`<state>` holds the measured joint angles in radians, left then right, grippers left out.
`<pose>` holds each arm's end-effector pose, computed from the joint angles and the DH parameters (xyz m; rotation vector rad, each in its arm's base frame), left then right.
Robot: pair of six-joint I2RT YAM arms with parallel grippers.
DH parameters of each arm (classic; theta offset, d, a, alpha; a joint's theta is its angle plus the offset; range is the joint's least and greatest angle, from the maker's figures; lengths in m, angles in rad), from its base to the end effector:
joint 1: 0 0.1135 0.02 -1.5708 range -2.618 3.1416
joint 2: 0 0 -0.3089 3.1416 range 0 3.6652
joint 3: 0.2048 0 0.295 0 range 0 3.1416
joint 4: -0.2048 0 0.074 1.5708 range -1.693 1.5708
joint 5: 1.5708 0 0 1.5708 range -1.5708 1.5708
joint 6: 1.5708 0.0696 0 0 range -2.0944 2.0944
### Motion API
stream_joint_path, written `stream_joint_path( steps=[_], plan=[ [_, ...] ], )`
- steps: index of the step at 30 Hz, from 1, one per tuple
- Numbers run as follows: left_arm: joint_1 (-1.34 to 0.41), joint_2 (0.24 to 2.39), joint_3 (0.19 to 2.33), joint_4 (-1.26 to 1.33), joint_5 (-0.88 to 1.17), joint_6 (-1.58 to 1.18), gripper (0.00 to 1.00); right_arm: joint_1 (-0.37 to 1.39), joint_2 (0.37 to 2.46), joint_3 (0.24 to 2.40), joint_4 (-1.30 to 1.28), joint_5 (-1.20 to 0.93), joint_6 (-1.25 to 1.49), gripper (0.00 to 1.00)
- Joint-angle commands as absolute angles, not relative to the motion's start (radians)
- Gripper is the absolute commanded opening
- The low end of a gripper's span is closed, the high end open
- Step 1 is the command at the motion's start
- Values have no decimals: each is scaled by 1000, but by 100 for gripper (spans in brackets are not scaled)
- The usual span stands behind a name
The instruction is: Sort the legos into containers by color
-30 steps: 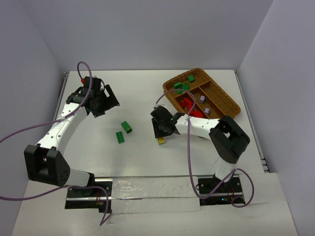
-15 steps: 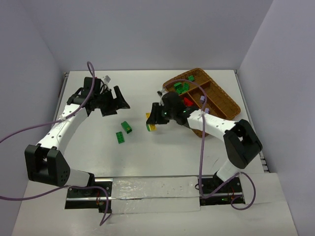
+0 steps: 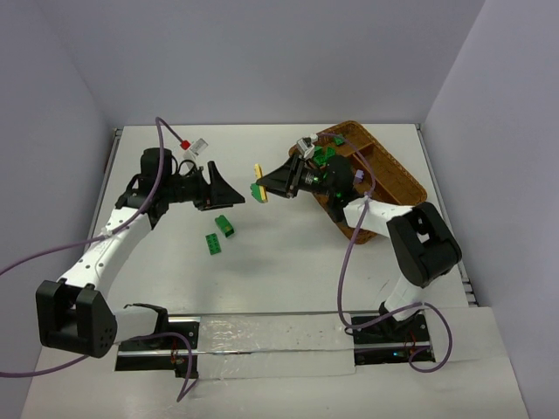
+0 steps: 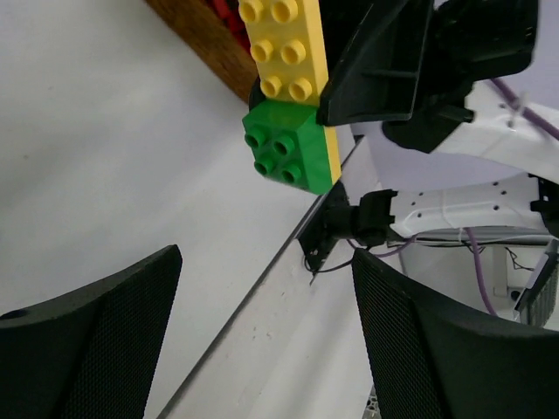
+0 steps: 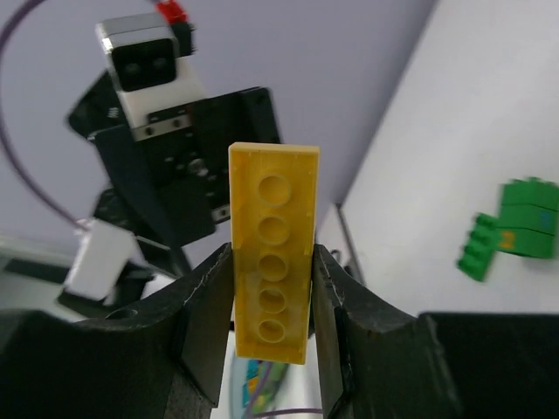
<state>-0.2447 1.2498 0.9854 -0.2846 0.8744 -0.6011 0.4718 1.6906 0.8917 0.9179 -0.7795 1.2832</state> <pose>0.2958 -0.1289 0.3271 0.1732 2.2148 -1.4103 0.3554 0.2363 0.2697 -0.0511 1.8432 1.8894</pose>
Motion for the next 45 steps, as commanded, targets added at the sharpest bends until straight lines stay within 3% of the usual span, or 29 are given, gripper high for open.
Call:
stream_joint_path(
  steps=[1,24,30,41,45],
  plan=[
    [-242,1237,945,-40,965,-723,84,476,1743,897,1300,-839,1522,0],
    [-308,1328,974,244,940,-952,80,477,1775,911,1399,-847,1577,0],
    [-337,1348,971,281,930,-991,76,477,1772,911,1394,-853,1574,0],
    [-346,1349,923,362,890,-1084,54,477,1772,910,1384,-856,1563,0],
    [-347,1350,919,376,902,-1090,55,477,1773,912,1382,-857,1563,0]
  ],
)
